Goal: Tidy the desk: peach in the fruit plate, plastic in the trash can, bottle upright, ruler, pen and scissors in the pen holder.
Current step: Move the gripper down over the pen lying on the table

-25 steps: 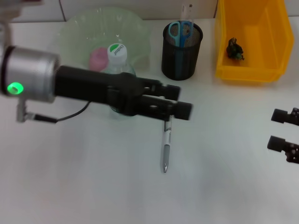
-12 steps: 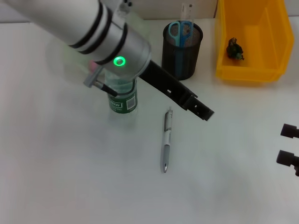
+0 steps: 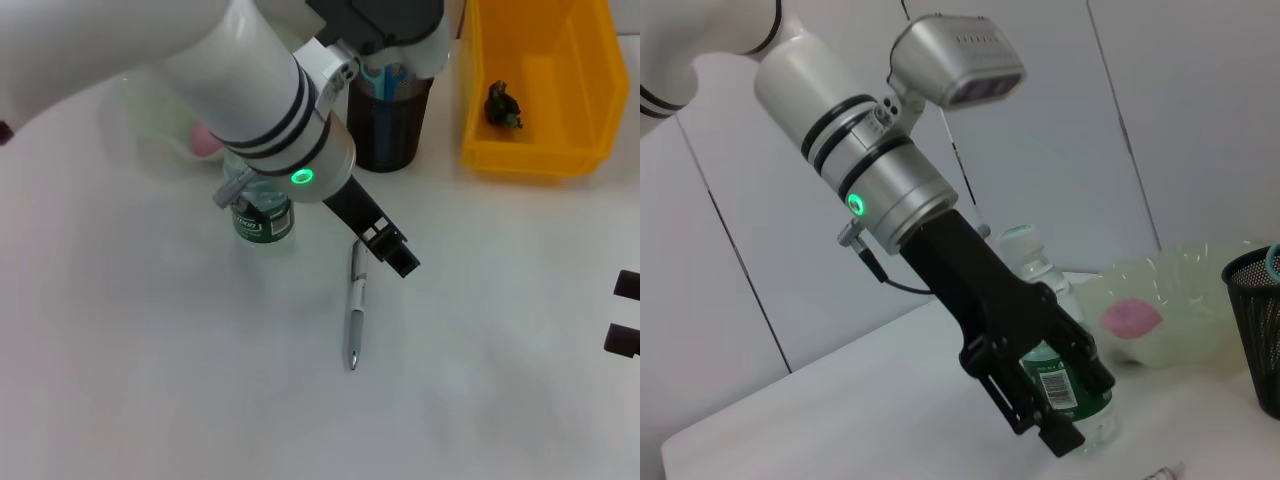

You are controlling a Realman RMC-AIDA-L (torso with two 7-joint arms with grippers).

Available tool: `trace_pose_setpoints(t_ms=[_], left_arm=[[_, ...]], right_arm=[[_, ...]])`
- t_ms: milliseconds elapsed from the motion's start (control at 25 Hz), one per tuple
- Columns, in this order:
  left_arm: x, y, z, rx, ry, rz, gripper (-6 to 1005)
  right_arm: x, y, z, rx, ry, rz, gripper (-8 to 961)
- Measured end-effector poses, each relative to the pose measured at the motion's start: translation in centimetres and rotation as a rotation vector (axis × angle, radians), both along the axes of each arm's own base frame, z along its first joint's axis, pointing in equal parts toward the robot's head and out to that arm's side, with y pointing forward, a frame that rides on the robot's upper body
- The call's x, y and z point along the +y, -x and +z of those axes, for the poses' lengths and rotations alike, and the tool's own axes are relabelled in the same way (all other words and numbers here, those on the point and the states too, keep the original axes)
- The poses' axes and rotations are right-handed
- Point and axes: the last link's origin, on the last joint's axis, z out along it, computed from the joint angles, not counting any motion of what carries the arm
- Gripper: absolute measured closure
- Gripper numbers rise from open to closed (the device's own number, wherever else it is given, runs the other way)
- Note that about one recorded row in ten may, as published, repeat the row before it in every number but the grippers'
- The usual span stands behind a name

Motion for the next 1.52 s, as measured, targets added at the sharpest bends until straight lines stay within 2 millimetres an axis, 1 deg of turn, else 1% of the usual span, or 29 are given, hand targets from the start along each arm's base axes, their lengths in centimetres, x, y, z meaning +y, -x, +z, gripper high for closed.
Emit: trace_pose_setpoints(t_ms=[40, 80, 120, 200, 280, 560, 680, 760, 880, 960, 1040, 1440, 1520], left_arm=[[0.0, 0.0, 0.0, 0.0, 0.0, 0.0, 201], [-0.2, 0.5, -1.3, 0.072, -0.028, -0.029, 201], [-0.2, 0.5, -1.3, 0.072, -0.028, -0.029, 201], [-0.2, 1.4, -1.8, 0.083, -0.026, -0.014, 201], [-0.3, 1.7, -2.0, 0.082, -0.021, -0.005, 201], [-1.0, 2.2, -3.1, 0.071, -0.012, -0.019, 201], [-0.9, 3.0, -3.7, 0.074, -0.023, -0.018, 201], [-0.9, 3.0, -3.7, 0.074, -0.023, -0.018, 201], [-0.8, 4.1, -4.2, 0.081, -0.034, -0.004, 201], [-0.8, 4.1, -4.2, 0.081, -0.034, -0.004, 201], [-0.9, 4.6, -4.4, 0.078, -0.039, 0.001, 201], [-1.3, 5.2, -5.1, 0.065, -0.048, -0.008, 200], [-1.3, 5.4, -5.1, 0.068, -0.048, -0.003, 200]], right_arm=[[0.0, 0.0, 0.0, 0.0, 0.0, -0.001, 208], [0.0, 0.0, 0.0, 0.001, 0.0, -0.001, 208], [0.0, 0.0, 0.0, 0.002, 0.001, -0.001, 208], [0.0, 0.0, -0.1, 0.003, 0.001, -0.002, 208], [0.0, 0.0, -0.1, 0.003, 0.001, -0.003, 208], [0.2, 0.2, -0.4, 0.011, 0.003, -0.001, 208], [0.3, 0.3, -0.5, 0.017, 0.005, 0.002, 208], [0.3, 0.4, -0.6, 0.02, 0.006, 0.002, 208], [0.2, 0.4, -0.7, 0.022, 0.006, 0.001, 208], [0.2, 0.4, -0.7, 0.023, 0.007, 0.0, 207], [0.2, 0.4, -0.8, 0.025, 0.007, -0.001, 207], [0.1, 0.4, -0.9, 0.025, 0.01, -0.001, 207], [-0.1, 0.1, -0.6, -0.014, 0.026, -0.003, 207]])
